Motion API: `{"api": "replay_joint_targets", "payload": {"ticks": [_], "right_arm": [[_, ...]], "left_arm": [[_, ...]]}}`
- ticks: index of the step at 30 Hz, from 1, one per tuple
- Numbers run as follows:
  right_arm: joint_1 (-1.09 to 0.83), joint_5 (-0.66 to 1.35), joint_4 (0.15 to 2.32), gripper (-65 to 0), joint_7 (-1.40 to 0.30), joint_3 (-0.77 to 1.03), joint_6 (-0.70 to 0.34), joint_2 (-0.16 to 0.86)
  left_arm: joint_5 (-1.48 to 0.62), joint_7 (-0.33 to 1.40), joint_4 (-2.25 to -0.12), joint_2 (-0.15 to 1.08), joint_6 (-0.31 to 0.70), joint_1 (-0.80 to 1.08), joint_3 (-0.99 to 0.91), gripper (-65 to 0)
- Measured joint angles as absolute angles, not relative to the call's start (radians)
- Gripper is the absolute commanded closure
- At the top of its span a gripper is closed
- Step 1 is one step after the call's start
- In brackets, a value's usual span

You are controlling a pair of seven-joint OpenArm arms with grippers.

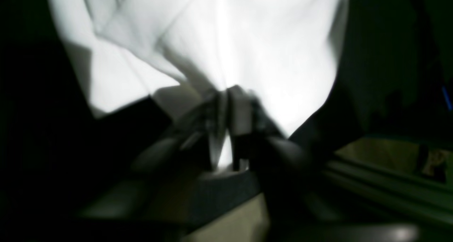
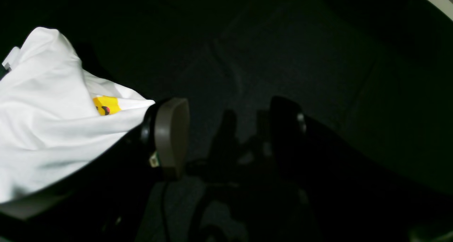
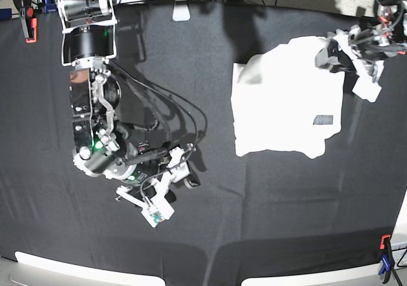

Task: Layout the t-shirt on the table in an organized manner, then fold the t-shirt properly
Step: 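Pull the folded bundle with the left gripper and square its edges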

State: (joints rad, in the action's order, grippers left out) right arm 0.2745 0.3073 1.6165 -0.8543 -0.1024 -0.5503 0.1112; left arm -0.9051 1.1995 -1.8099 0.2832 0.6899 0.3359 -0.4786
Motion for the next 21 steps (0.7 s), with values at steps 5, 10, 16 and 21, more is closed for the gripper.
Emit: {"api": "replay_joint_targets", "payload": {"ticks": [5, 10, 16, 21], "right_arm": [[0.274, 0.307, 1.617, -35.3, -0.854, -0.102, -0.550, 0.112], [0.274, 0.307, 1.617, -35.3, -0.854, -0.102, -0.550, 0.112], [0.274, 0.307, 1.617, -35.3, -0.847, -0.102, -0.550, 0.112], [0.274, 0.308, 1.617, -35.3, -0.847, -0.102, -0.550, 0.111]], "left_arm": [[-0.727, 0.972, -1.810, 0.326, 0.601, 0.336, -0.480, 0.0], [-0.541, 0.945, -1.809, 0.360, 0.467, 0.335, -0.513, 0.0], [-0.538, 1.020, -1.809, 0.344, 0.464, 0.338, -0.511, -3.9], [-0.543, 0.966, -1.808, 0.393, 0.531, 0.337, -0.511, -23.7]]}}
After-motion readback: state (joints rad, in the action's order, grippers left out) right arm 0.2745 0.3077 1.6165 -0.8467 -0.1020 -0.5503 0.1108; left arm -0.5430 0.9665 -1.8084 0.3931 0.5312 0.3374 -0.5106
